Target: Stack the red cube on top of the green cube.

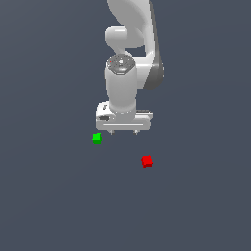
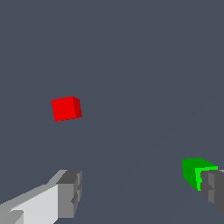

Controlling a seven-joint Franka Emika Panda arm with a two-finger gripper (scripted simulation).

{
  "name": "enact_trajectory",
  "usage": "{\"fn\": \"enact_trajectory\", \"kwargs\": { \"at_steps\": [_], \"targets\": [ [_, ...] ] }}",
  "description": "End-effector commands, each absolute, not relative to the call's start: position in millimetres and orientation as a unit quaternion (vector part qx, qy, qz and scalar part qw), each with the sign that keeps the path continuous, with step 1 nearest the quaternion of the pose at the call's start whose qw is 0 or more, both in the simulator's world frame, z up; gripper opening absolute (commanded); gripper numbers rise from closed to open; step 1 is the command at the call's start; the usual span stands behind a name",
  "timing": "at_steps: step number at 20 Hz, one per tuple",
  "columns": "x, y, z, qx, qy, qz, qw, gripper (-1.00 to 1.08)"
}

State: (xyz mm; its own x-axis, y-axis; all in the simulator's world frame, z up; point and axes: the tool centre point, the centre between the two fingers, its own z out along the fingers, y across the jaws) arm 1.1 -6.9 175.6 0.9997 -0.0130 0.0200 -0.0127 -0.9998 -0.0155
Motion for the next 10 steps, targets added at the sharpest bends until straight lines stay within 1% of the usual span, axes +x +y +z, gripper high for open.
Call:
{"fn": "enact_trajectory", "kwargs": {
  "at_steps": [1, 10],
  "targets": [
    [1, -7, 176, -1.0, 0.006, -0.01, 0.008, 1.0],
    [11, 10, 159, -1.0, -0.007, -0.009, 0.007, 1.0]
  ]
}}
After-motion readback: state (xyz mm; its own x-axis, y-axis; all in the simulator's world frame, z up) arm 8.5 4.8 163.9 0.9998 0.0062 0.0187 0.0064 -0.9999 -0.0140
